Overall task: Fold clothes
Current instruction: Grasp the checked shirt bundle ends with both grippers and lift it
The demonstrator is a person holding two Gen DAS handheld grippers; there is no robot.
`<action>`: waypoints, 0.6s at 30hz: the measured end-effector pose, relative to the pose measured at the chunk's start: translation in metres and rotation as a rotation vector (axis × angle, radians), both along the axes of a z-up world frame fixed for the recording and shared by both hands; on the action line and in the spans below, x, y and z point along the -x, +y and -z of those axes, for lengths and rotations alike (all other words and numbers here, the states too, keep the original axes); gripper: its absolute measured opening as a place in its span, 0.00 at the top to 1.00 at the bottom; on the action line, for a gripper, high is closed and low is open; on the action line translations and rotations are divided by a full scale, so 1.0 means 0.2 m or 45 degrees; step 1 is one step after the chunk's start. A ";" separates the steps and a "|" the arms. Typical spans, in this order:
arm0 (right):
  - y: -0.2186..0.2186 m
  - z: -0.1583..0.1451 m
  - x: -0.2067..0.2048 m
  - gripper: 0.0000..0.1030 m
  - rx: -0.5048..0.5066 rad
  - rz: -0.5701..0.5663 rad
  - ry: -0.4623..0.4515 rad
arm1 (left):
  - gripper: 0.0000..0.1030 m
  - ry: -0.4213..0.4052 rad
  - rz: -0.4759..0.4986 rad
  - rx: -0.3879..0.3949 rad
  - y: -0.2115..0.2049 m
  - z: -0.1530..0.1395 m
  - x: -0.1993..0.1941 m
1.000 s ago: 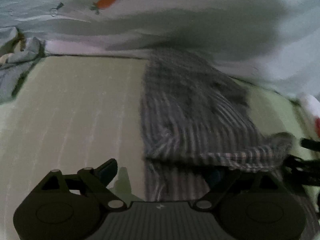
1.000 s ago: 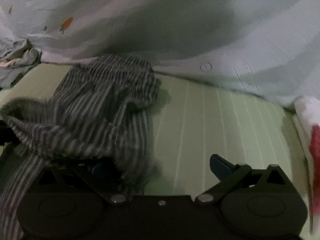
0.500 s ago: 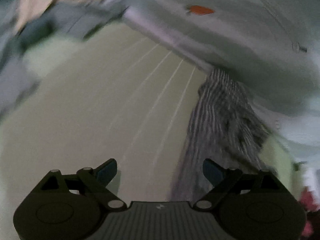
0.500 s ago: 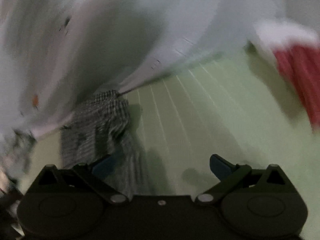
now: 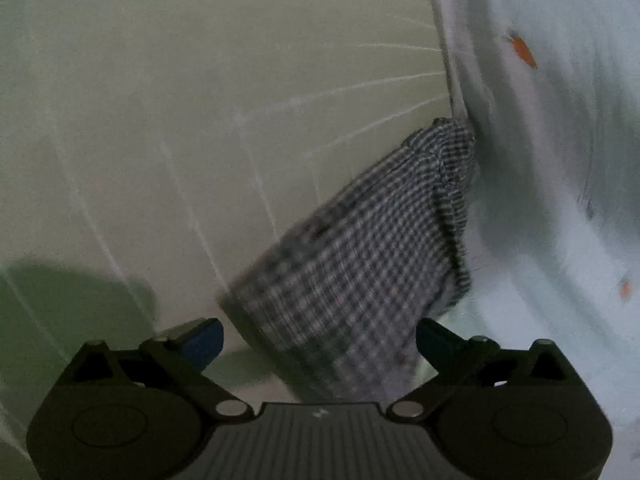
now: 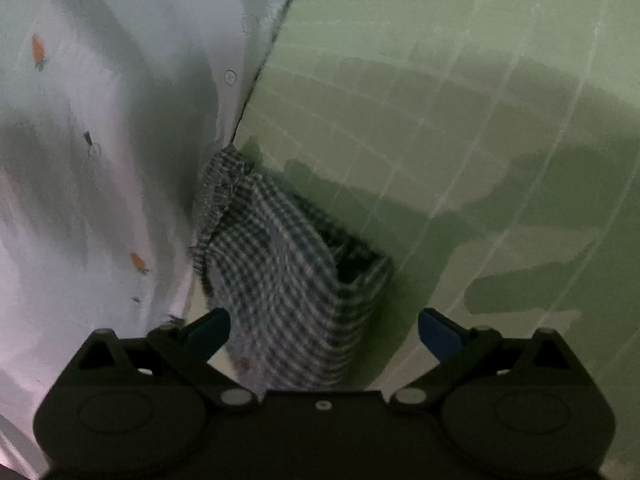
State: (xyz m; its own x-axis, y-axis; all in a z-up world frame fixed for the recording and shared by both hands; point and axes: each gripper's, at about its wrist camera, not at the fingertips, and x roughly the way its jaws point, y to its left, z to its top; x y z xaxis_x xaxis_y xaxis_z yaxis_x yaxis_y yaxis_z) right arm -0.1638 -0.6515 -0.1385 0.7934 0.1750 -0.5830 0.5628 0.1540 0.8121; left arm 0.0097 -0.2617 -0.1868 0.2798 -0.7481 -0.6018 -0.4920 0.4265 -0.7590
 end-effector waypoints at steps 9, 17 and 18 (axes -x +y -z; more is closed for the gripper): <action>-0.02 0.14 -0.18 0.22 -0.123 0.019 -0.003 | 0.06 0.033 -0.078 0.104 -0.12 0.11 -0.05; 0.00 0.11 -0.22 0.79 0.019 -0.037 0.056 | 0.78 -0.010 0.066 0.008 -0.22 0.13 -0.10; 0.00 0.09 -0.21 0.86 0.037 -0.051 0.059 | 0.83 -0.041 0.077 0.005 -0.21 0.12 -0.10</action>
State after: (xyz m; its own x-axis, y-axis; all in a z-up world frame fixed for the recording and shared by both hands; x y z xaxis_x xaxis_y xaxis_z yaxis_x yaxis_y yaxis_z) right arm -0.1221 -0.6506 -0.1570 0.7583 0.1883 -0.6242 0.5925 0.2005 0.7802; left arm 0.0291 -0.3045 -0.2118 0.2531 -0.7668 -0.5899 -0.4403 0.4517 -0.7759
